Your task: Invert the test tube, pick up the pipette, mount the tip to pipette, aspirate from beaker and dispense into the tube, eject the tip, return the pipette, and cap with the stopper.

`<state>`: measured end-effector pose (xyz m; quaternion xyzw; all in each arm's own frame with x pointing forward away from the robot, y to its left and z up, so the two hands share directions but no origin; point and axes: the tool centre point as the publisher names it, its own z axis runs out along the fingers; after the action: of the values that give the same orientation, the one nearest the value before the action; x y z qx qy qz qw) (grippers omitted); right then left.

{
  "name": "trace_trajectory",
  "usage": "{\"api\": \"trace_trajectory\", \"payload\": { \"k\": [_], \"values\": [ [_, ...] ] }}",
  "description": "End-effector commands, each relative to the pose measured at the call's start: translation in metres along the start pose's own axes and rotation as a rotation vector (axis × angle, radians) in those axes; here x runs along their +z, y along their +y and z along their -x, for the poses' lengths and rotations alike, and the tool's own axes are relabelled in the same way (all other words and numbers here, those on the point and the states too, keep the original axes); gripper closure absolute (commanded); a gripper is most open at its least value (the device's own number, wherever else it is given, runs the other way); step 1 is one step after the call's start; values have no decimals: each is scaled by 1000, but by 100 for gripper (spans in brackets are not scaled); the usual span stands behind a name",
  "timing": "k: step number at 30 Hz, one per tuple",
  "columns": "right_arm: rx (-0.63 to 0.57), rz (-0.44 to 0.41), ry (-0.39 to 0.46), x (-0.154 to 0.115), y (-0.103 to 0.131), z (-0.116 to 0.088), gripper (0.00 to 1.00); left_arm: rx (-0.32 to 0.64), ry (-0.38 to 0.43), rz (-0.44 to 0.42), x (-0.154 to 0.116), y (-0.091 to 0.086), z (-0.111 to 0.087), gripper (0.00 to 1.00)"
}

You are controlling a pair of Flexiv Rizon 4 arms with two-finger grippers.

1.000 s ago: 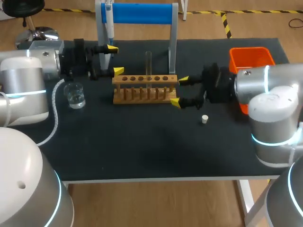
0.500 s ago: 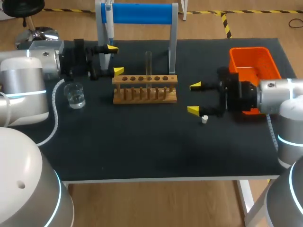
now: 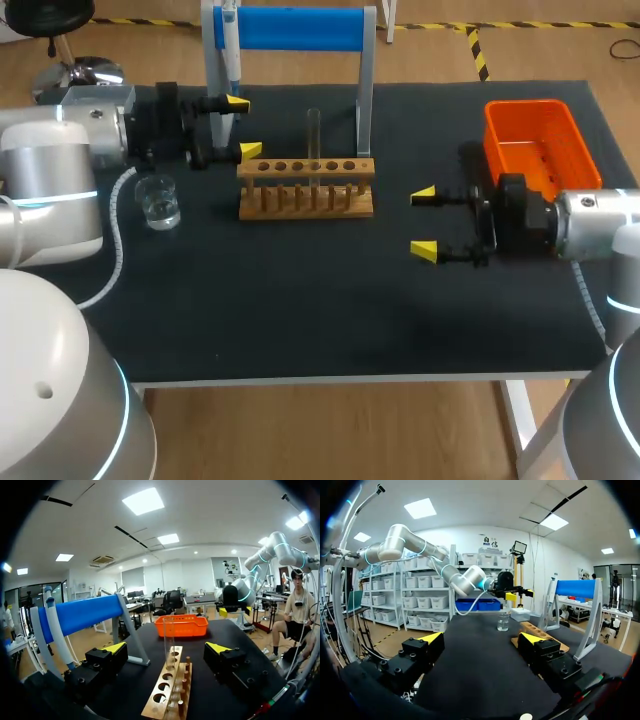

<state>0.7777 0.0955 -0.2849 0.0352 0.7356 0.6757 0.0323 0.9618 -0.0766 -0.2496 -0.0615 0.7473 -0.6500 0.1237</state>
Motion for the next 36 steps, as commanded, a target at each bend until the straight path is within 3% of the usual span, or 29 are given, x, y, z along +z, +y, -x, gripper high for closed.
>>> {"api": "trace_trajectory", "payload": {
  "k": [1,23,36],
  "values": [
    [0,-9,14,-3,0,-1,0,-2,1,4,0,-1,1,0],
    [5,-17,13,-4,-2,-1,0,-2,1,4,0,-1,1,0],
    [5,-17,13,-4,-2,-1,0,-50,-426,170,-97,56,124,0]
  ]
}}
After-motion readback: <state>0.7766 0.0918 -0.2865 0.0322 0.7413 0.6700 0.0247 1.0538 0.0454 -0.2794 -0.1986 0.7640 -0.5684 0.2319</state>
